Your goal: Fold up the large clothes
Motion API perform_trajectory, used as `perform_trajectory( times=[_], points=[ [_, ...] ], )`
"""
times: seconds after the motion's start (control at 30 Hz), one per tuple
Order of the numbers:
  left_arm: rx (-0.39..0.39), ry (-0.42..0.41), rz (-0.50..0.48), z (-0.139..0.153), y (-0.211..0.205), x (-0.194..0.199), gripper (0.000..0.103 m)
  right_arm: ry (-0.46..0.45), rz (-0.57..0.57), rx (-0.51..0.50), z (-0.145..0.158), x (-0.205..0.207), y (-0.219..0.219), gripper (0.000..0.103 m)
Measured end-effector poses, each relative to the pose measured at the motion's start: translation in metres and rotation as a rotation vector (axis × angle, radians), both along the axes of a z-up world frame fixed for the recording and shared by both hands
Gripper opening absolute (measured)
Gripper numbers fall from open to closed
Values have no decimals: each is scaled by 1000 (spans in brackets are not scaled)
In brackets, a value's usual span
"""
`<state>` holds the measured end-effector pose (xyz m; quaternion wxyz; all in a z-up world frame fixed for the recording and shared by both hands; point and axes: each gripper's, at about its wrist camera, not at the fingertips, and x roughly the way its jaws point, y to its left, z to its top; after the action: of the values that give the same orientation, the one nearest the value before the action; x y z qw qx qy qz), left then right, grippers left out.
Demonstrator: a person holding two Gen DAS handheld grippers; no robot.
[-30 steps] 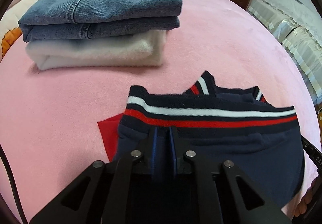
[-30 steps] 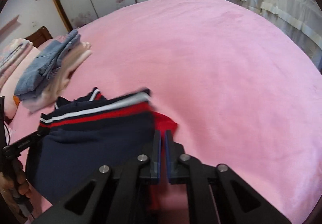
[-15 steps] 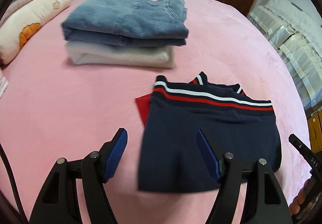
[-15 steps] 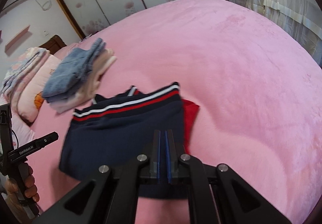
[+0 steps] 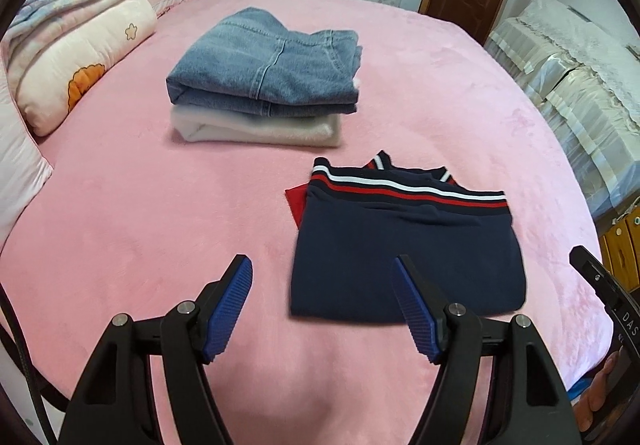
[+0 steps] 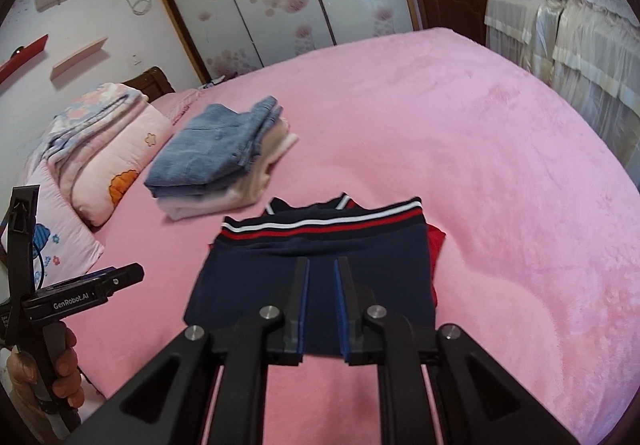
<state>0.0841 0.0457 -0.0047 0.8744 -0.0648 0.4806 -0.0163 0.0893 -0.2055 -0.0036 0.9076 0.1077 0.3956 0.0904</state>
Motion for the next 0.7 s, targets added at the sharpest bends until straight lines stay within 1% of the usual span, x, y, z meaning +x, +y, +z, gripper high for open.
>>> perform_trajectory(
  times=[0.07,0.13,0.17,0.2,0.4,0.53,0.7],
  points=[
    [0,-12,-4,6,-1,-8,71,-13,11,-1,5,-7,5,13],
    [-5,-20,-11,9,-2,-17,72,-21,18,-10,8,-12,10,22],
    [-9,-22,-13,10,-3,-20,73,-25,20,-14,8,-15,12,30],
    [-12,-24,-15,10,-3,-23,73,-29,20,-17,8,-17,14,35],
    [-17,-22,-30,-2,-6,-39,74,-61,22,-47,1,-31,28,37],
    [-52,-4,-39,-24,-5,-48,74,-64,10,-47,-14,-39,33,37],
    [-105,52,-43,-58,-5,-51,74,-42,-8,-63,-41,-44,40,37]
  ],
)
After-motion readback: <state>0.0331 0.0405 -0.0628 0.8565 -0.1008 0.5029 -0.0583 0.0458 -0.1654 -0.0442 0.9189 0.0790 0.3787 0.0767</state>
